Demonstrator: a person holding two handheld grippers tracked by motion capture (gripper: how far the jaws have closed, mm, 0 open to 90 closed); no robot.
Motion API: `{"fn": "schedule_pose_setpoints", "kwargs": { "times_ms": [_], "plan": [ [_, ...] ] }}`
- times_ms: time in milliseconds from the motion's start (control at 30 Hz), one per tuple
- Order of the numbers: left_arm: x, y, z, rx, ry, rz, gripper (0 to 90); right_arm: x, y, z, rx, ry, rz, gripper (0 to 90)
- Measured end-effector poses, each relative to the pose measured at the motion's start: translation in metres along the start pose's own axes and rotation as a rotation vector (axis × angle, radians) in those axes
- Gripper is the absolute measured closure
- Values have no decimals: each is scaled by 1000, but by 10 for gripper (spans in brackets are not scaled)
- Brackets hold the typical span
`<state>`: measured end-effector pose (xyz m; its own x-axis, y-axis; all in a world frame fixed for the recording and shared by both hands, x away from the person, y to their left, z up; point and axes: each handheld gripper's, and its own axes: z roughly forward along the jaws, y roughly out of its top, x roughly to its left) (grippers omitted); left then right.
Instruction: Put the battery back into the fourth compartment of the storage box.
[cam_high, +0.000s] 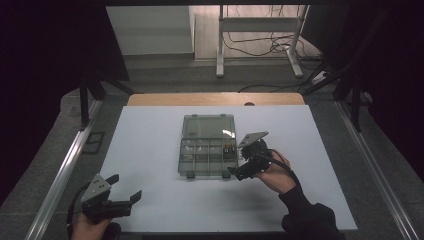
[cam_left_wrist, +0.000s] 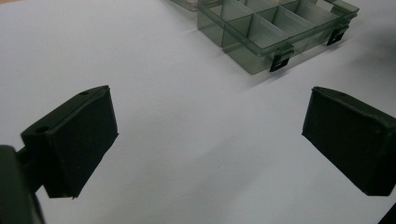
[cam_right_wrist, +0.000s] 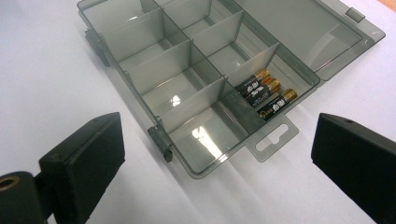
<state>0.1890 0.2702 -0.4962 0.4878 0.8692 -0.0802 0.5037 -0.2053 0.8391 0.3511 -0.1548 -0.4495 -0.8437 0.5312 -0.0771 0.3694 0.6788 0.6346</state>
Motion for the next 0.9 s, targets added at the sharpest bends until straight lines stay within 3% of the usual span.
{"fn": "schedule_pose_setpoints", "kwargs": {
  "times_ms": [900],
  "plan": [
    [0, 0, 0, 1, 0, 3, 36, 14, -13, -28, -41, -29, -22, 18]
  ]
}}
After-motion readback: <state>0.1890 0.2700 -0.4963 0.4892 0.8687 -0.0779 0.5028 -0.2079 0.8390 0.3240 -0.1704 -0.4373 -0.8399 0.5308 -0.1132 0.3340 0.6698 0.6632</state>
